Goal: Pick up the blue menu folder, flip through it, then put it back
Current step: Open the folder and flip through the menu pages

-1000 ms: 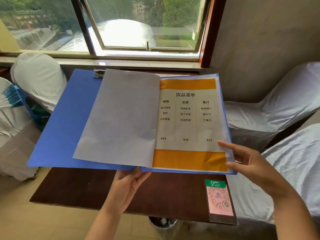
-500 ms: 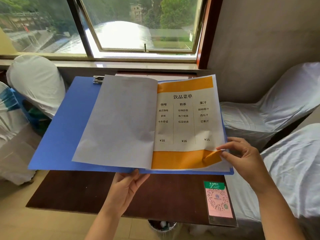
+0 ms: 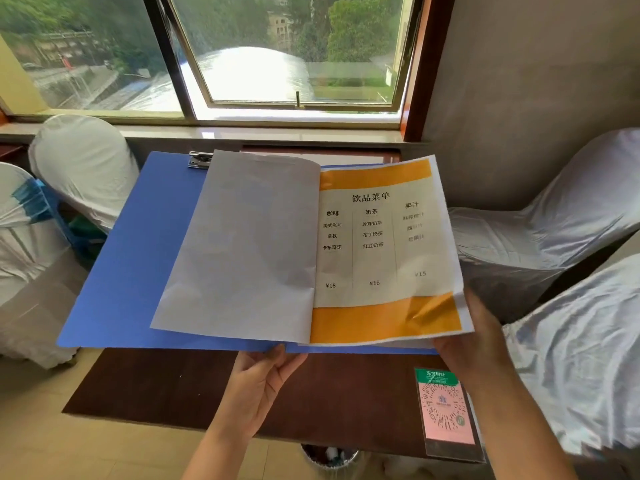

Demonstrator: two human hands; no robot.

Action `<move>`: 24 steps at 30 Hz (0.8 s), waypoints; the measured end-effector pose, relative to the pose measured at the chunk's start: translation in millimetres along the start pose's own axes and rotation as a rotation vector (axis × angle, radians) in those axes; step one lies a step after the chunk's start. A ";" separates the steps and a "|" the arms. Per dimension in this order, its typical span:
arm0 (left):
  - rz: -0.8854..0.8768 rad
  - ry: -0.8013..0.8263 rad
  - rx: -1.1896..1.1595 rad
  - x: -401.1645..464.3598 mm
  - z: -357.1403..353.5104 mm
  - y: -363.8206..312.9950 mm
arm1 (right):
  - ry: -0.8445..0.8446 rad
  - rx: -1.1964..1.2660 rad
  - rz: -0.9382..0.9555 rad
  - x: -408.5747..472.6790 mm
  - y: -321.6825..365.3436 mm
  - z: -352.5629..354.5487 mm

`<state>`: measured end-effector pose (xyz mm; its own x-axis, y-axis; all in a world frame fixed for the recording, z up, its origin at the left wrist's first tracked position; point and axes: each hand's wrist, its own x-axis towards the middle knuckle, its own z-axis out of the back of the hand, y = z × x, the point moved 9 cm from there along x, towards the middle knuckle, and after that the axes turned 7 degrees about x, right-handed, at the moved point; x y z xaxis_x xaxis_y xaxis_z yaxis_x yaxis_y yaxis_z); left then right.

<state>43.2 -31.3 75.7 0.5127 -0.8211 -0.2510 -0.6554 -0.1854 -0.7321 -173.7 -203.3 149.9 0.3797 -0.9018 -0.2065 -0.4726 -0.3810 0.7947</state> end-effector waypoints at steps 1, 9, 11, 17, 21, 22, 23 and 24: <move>-0.002 0.003 -0.007 -0.8 -0.5 0.2 | -0.025 -0.110 0.044 0.8 -2.3 -2.3; -0.032 0.033 0.007 -7.1 -13.7 1.4 | 0.444 -0.876 0.399 -32.9 -34.0 -121.4; -0.041 0.051 0.026 -8.9 -16.5 0.5 | 0.575 -0.997 0.478 -45.4 -50.5 -137.1; -0.071 0.073 0.042 -18.0 -24.8 -3.7 | 0.704 -1.263 0.576 -61.0 -85.6 -159.8; -0.060 0.058 0.109 -20.7 -22.1 -1.7 | 0.740 -1.458 0.619 -65.4 -110.0 -161.3; -0.062 0.053 0.115 -21.4 -21.0 -2.3 | 0.742 -1.470 0.627 -67.0 -113.3 -161.1; -0.062 0.049 0.115 -22.0 -20.3 -2.6 | 0.744 -1.466 0.628 -67.6 -115.1 -161.2; -0.062 0.048 0.115 -22.4 -19.6 -2.9 | 0.753 -1.450 0.617 -67.8 -115.7 -161.2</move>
<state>22.8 -23.0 95.8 0.5209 -0.8355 -0.1747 -0.5544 -0.1755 -0.8136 -16.5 -65.3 164.0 0.8873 -0.3875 0.2503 0.1952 0.8070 0.5574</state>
